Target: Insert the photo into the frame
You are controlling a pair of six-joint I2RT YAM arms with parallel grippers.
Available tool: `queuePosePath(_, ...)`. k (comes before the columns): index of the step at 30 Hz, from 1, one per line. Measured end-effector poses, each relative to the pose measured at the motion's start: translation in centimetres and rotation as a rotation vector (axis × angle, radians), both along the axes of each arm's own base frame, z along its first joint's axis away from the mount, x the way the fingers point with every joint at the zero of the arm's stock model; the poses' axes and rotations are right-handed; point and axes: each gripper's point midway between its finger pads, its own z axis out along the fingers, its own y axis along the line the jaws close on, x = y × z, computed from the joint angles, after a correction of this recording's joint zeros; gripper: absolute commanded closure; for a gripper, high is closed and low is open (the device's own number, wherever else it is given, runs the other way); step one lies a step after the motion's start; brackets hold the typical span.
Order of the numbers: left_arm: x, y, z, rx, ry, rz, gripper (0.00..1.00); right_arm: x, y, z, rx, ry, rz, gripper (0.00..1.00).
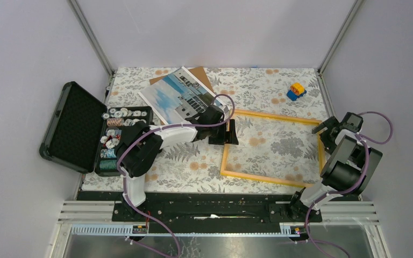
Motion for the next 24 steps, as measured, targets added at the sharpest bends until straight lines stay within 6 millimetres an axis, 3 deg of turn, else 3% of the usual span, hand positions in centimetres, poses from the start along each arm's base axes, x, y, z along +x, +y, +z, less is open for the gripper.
queuePosePath(10, 0.0, -0.3, -0.8, 0.063, -0.052, 0.033, 0.28, 0.1, 0.0, 0.0, -0.002, -0.003, 0.001, 0.04)
queuePosePath(17, 0.3, -0.8, -0.2, 0.115, -0.117, 0.042, 0.17, 0.1, 0.0, 0.0, -0.003, -0.002, 0.001, 0.04)
queuePosePath(24, 0.8, -1.5, 0.9, 0.110, -0.149, 0.048, 0.18, 0.1, 0.0, 0.0, -0.004, -0.001, 0.002, 0.04)
